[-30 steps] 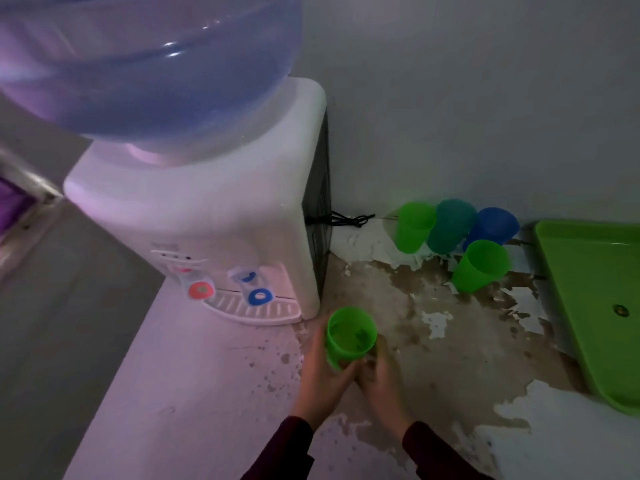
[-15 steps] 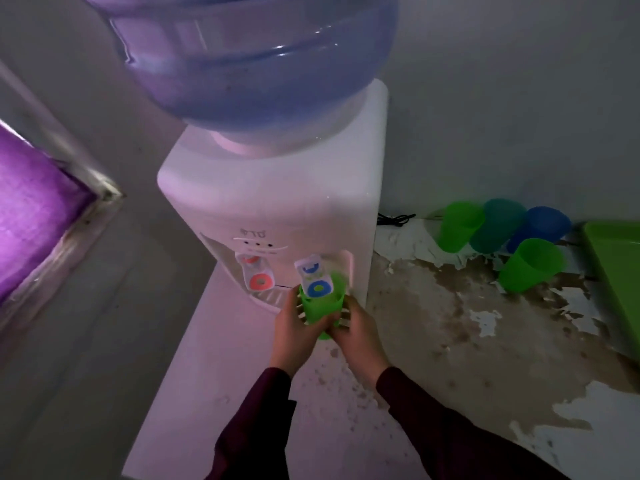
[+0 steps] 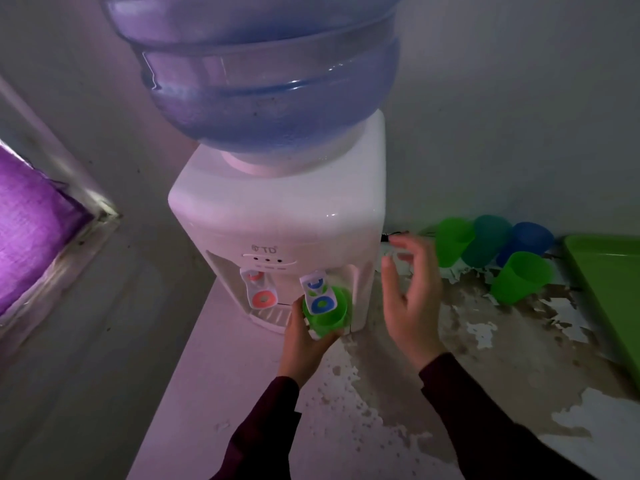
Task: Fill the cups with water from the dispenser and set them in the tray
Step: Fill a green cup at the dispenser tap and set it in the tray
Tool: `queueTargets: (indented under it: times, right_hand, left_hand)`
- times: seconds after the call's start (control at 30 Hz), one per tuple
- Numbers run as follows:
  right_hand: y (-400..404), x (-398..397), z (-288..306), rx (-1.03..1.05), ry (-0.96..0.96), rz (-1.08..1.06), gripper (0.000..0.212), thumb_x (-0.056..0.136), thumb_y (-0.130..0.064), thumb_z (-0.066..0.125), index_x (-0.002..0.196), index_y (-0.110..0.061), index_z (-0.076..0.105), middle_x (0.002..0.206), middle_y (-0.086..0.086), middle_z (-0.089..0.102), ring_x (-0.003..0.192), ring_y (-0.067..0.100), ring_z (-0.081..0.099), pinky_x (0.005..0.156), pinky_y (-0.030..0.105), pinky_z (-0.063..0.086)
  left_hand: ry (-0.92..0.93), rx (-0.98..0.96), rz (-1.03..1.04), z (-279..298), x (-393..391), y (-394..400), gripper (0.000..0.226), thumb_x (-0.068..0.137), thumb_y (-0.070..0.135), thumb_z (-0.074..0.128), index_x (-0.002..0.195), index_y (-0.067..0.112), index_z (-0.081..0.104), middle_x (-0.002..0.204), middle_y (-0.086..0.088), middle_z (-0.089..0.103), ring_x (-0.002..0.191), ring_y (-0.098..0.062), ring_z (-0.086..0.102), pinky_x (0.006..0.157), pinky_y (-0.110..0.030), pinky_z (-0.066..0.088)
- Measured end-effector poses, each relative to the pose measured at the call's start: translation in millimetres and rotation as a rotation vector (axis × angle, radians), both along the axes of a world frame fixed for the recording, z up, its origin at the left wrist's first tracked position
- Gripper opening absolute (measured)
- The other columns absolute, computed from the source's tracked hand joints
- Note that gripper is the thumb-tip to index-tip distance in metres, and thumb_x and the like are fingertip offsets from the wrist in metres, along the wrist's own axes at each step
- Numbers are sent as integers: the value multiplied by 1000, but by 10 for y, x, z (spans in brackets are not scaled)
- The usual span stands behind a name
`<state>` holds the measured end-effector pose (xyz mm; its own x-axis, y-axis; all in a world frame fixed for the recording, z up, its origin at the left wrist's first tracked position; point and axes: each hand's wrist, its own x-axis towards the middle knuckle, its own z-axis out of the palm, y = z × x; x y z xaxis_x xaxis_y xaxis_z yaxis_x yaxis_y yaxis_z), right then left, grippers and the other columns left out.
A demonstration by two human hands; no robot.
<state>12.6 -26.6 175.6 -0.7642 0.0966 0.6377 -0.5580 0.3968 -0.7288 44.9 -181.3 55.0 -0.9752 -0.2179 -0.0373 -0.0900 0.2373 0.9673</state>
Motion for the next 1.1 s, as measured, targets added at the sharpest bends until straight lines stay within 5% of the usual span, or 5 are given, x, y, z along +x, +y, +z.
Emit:
queueTargets:
  times: [0.17,0.33,0.63,0.83,1.1]
  right_hand:
    - [-231,-403,479,185,226,37,26,94,-17,45,108,-1,61,111,10,61,109,16,51,98,27,39]
    - [-346,-508,326,248,249,30,41,100,-24,34,123,-1,60,133,17,54,133,28,40,112,37,31]
    - [-313,-569,254,255,301,37,47,103,-30,26,124,-2,58,132,19,52,134,30,38,112,39,32]
    - [-304,-557,259,255,292,54,47,103,-30,27,124,0,57,132,20,52,134,31,38,112,41,32]
    - [-301,-545,270,238,282,86,46,103,-27,27,125,2,56,133,21,50,135,31,36,113,45,32]
  left_hand:
    - [55,-39,86,122,142,32,75,81,59,57,143,30,25,147,3,39,130,-12,43,102,-33,42]
    - [165,-439,359,323,135,45,32,88,34,59,116,20,55,113,4,53,96,-15,55,70,-27,45]
    - [-2,-496,290,509,-35,-12,16,85,28,65,83,13,65,82,7,55,74,-16,55,59,-26,32]
    - [-55,-250,131,673,107,-93,23,84,22,64,64,13,58,54,9,41,52,-7,37,49,-20,27]
    - [-113,117,187,928,194,1,18,92,17,44,79,6,52,65,-2,35,59,-15,31,56,-32,27]
